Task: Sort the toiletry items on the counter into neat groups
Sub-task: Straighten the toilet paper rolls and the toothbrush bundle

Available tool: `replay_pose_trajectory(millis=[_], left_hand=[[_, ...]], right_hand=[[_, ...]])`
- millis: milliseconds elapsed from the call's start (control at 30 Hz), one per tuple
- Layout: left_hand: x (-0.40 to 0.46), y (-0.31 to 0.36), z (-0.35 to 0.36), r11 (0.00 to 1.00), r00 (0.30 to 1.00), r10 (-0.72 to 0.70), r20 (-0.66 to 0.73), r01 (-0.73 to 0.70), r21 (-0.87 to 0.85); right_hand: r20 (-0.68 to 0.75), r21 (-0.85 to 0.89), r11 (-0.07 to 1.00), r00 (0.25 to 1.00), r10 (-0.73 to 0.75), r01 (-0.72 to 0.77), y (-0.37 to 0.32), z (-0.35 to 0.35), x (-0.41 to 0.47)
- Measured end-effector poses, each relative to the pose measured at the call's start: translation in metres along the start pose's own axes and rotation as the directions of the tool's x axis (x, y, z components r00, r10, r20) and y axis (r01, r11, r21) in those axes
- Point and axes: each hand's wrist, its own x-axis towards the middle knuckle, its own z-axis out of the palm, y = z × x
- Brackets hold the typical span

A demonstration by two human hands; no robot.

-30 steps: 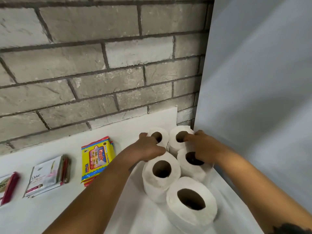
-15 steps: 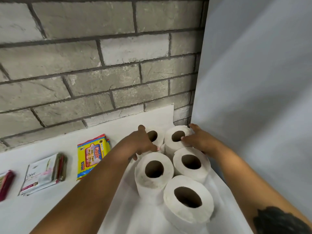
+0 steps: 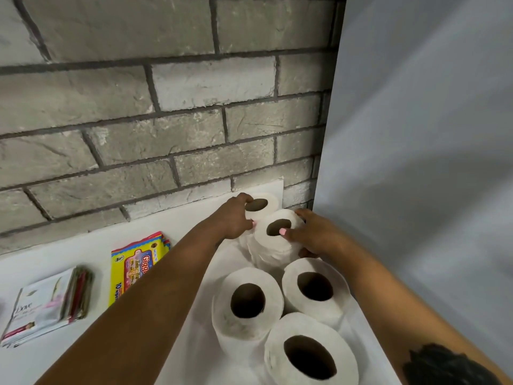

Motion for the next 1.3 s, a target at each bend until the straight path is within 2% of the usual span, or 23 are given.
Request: replay_pose_trajectory(millis=[100, 233, 300, 333, 400, 467, 567, 667, 767, 900, 1133, 1300], left_hand=[[0.000, -0.004, 0.003, 0.997, 0.998, 0.000, -0.056, 0.004, 0.073], [-0.033, 0.007, -0.007, 0.999, 0.997, -0.039, -0.069, 0.041, 0.029], [-0.065, 0.020, -0.021, 0.996, 0.996, -0.085, 0.031, 0.086, -0.021], [-0.082, 0.026, -0.027, 0.993, 0.986, -0.110, 0.124, 0.113, -0.019], [-0.117, 0.035, -0.031, 0.988, 0.940, -0.146, 0.307, 0.123, 0.094], [-0.142, 0.035, -0.022, 0.970, 0.916, -0.157, 0.368, 0.074, 0.230], [-0.154, 0.031, -0.006, 0.975, 0.933, -0.154, 0.325, 0.091, 0.201], [-0.144, 0.024, 0.000, 0.982, 0.958, -0.161, 0.238, 0.131, 0.138], [-0.130, 0.016, -0.002, 0.977, 0.977, -0.190, 0.093, 0.179, 0.117], [-0.103, 0.009, -0.008, 0.958, 0.956, -0.288, -0.050, 0.286, -0.035], [-0.066, 0.005, -0.008, 0.956, 0.940, -0.291, -0.176, 0.280, -0.084], [-0.059, 0.003, -0.002, 0.953, 0.931, -0.303, -0.203, 0.294, -0.075]], right_hand=[[0.015, -0.015, 1.000, 1.000, 0.005, -0.005, -0.002, -0.001, -0.002], [-0.004, -0.027, 0.999, 1.000, -0.018, 0.018, 0.001, -0.015, -0.030], [0.037, -0.004, 0.999, 0.999, -0.040, 0.040, 0.006, -0.024, -0.054], [0.080, -0.006, 0.999, 0.996, -0.040, 0.040, 0.008, -0.027, -0.066], [0.147, -0.074, 0.997, 0.989, -0.017, 0.029, 0.013, -0.026, -0.086], [0.123, -0.198, 0.980, 0.992, -0.003, 0.028, 0.018, -0.020, -0.094], [-0.002, -0.308, 0.951, 1.000, -0.022, 0.020, 0.024, -0.011, -0.095], [-0.127, -0.264, 0.964, 0.992, -0.020, -0.015, 0.030, -0.005, -0.090], [-0.207, -0.270, 0.963, 0.977, -0.051, -0.007, 0.031, 0.000, -0.081], [-0.248, -0.293, 0.956, 0.965, -0.087, 0.011, 0.026, 0.002, -0.068], [-0.269, -0.322, 0.946, 0.954, -0.128, 0.036, 0.027, 0.004, -0.059], [-0.293, -0.295, 0.953, 0.943, -0.159, 0.069, 0.028, 0.006, -0.055]])
